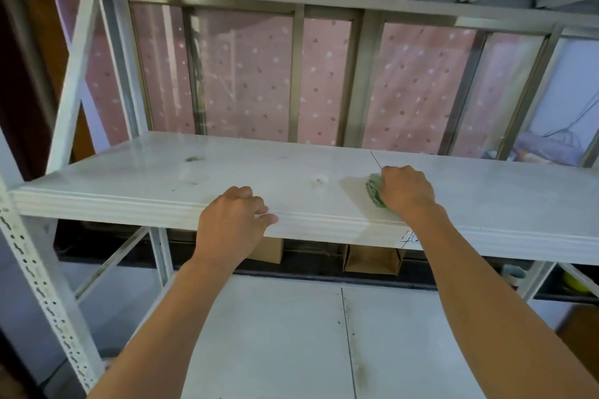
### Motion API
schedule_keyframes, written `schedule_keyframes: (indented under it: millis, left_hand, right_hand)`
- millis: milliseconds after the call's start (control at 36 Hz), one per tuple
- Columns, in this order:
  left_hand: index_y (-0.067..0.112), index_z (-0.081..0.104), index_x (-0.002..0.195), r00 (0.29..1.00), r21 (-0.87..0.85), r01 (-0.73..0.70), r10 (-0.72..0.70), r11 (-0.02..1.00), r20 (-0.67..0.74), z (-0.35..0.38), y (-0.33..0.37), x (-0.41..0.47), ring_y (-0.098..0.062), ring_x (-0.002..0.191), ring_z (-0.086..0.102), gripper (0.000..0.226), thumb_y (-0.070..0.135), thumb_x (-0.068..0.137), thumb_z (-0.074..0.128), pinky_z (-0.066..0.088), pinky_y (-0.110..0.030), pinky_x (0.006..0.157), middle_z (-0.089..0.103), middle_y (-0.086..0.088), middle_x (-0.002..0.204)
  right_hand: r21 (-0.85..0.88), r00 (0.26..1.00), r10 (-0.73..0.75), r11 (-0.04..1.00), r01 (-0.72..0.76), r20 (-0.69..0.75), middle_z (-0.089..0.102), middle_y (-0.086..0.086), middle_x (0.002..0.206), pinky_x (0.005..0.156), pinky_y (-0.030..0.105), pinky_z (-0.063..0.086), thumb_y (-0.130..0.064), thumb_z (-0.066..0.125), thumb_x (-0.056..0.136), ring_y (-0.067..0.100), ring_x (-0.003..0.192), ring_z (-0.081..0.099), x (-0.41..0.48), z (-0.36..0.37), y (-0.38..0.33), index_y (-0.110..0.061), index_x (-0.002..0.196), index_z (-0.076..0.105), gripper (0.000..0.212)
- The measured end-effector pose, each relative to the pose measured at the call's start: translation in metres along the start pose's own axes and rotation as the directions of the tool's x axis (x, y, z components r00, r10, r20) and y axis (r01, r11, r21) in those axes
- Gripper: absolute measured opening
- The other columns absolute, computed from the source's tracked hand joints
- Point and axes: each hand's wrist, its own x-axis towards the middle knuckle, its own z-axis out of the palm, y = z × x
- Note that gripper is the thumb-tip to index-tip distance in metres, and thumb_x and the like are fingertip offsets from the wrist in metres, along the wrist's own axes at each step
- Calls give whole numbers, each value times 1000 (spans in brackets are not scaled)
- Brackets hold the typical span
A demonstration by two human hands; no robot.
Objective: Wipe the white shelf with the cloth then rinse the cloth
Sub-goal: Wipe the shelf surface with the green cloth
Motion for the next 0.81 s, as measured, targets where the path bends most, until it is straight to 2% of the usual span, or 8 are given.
schedule_keyframes:
  millis: [139,306,361,444,583,639,722,806]
  left_hand:
    - [18,80,80,1000,-19,27,-27,999,4,0,0,0,-18,70,60,17,35,77,83,40,-25,59,62,5,77]
    - [19,80,82,999,-13,37,-37,999,26,1,-1,1,-18,73,61,19,38,79,81,42,-27,60,61,5,78]
    - [19,81,82,999,-14,39,-39,999,25,1,-2,1,-17,74,60,20,38,79,81,40,-26,60,60,5,78]
    - [20,80,87,998,-13,50,-49,999,49,-1,-1,1,-14,76,57,20,40,82,78,38,-26,63,61,6,82]
    - [20,80,89,997,-32,52,-50,998,53,-1,-1,1,-15,76,57,21,40,82,78,41,-27,64,61,6,83]
    - [20,81,89,997,-35,53,-51,998,53,-1,-1,1,-16,77,59,21,40,82,78,43,-28,64,61,6,83]
    - [19,81,88,998,-35,45,-44,998,40,0,-1,1,-15,75,57,21,39,81,79,47,-29,62,61,6,81]
    - [19,81,88,999,-42,31,-30,999,23,-1,1,0,-16,75,59,20,38,81,79,44,-28,62,63,5,82]
  right_hand:
    - [168,995,-101,981,99,4,65,17,104,78,42,55,-27,43,101,35,92,61,-17,-4,-39,-12,113,59,25]
    - [213,984,-175,960,180,-41,63,15,105,67,35,42,-23,52,100,29,87,57,-51,-11,-89,-5,120,54,27]
    - [184,986,-157,969,167,-63,64,14,108,67,34,40,-19,55,98,31,95,62,-57,-10,-96,-4,122,52,29]
    - [134,994,-107,985,111,-36,64,13,108,67,34,39,-13,55,97,31,99,63,-55,-12,-87,-3,118,54,23]
    - [60,999,49,997,-49,2,59,8,93,67,34,42,-15,50,98,24,78,51,-46,-12,-29,-3,112,54,19]
    - [27,996,92,995,-93,12,59,12,95,67,36,42,-16,47,99,28,83,56,-39,-8,-5,-2,115,52,22]
    - [14,996,83,996,-84,31,61,19,112,69,38,42,-16,43,101,36,101,61,-18,2,13,-2,121,49,25]
    - [0,999,22,1000,-22,43,62,21,112,69,39,42,-16,43,100,39,100,61,8,13,15,-4,124,47,27]
